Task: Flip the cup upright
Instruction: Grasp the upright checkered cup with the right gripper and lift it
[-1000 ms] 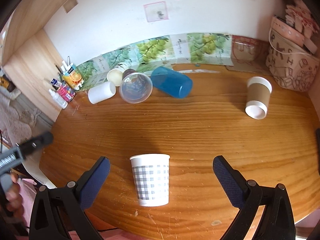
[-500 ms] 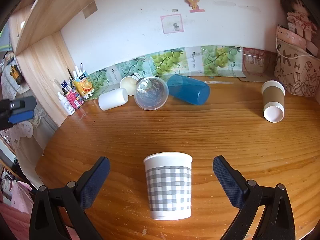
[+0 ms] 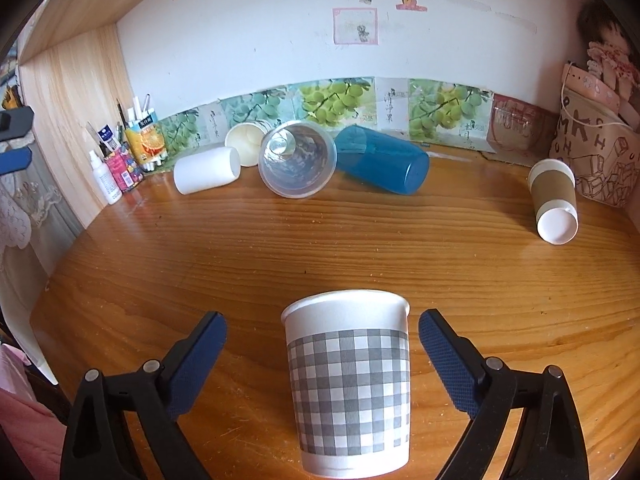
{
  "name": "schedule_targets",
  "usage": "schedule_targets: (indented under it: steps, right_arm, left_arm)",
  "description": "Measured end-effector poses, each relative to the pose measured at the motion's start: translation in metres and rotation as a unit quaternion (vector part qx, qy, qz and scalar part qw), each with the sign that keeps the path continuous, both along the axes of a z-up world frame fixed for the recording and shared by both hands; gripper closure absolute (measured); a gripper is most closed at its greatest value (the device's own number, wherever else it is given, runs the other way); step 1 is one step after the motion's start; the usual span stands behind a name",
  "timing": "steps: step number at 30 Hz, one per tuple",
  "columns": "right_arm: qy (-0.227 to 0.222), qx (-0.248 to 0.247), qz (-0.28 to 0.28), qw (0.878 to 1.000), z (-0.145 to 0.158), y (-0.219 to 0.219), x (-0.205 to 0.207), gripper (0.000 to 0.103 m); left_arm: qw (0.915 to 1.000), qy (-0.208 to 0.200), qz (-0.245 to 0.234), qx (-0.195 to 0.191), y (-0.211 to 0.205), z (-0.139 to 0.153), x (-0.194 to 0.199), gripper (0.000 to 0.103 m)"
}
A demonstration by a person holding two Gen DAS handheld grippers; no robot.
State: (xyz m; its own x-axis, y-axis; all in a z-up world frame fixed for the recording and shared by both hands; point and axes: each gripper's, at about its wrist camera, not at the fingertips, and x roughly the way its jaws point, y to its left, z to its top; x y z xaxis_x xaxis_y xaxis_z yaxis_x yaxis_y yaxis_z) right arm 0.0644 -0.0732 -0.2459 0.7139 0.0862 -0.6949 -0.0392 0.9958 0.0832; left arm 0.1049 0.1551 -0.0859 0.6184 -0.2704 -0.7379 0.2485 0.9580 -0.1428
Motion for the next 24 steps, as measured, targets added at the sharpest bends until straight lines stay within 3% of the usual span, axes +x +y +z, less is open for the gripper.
schedule_targets:
  steps: [5,16,24]
  right_arm:
    - [0.011,-0.005,-0.006,1.000,-0.010,0.002,0.004,0.009]
    - [0.021,-0.021,-0.007,1.000,-0.013,0.003,0.014,0.028]
    - [-0.003,-0.031,-0.018,0.999,0.001,-0.001,0.015,0.029]
  left_arm:
    - [0.9999,0.003,-0.008,0.011,-0.001,-0.002,0.004,0.025]
    - [0.9997,0.017,-0.010,0.011,0.002,-0.008,0.013,0.025]
    - [0.9996,0.020,-0.020,0.001,-0.002,-0.009,0.020,0.025]
